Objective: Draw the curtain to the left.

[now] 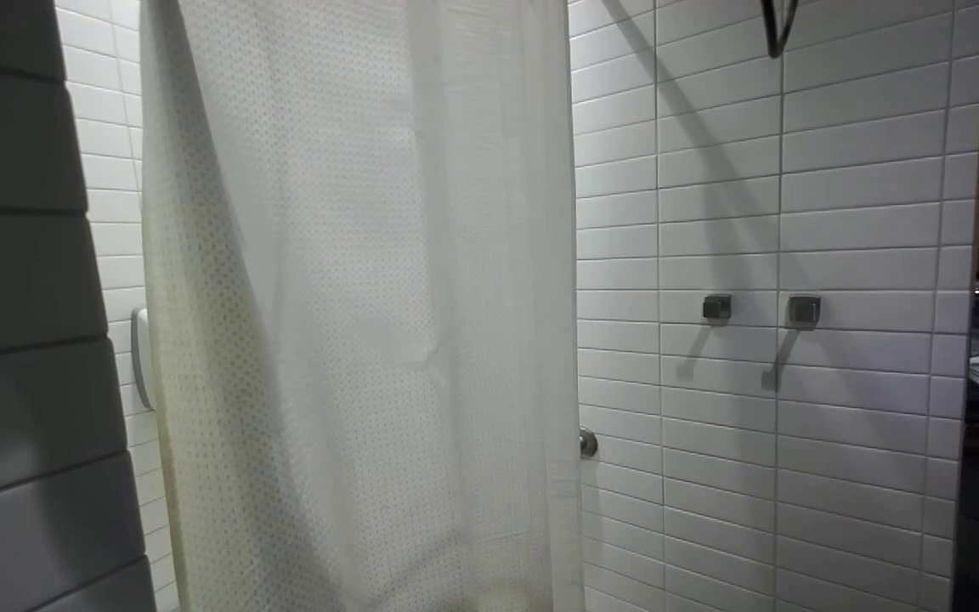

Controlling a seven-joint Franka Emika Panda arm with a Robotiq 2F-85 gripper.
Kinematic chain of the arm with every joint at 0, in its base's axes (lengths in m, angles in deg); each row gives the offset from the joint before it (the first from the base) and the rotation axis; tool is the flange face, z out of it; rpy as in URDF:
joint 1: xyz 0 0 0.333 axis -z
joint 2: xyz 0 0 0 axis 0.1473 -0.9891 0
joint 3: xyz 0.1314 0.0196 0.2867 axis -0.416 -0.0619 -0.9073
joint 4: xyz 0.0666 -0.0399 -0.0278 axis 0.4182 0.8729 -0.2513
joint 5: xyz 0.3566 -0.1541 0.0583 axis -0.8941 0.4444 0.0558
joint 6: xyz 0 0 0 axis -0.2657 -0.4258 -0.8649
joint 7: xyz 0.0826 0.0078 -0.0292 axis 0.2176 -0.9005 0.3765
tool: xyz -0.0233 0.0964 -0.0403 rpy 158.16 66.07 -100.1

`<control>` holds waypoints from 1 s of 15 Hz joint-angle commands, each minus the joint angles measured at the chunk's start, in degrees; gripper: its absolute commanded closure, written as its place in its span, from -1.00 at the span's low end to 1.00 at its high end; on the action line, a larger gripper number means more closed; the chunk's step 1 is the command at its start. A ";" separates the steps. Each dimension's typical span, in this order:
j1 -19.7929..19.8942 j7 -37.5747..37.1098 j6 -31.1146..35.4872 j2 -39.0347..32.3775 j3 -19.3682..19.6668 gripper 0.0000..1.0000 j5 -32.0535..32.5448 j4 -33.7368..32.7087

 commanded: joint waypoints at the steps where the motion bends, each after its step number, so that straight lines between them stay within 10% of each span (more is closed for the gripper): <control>1: -0.62 -2.78 -2.79 2.14 0.02 -0.14 4.08 1.75; 7: -1.00 -7.21 -7.84 7.42 -0.76 -0.98 6.55 6.98; 15: -0.11 -11.74 -11.56 15.46 -0.44 -1.00 5.32 15.11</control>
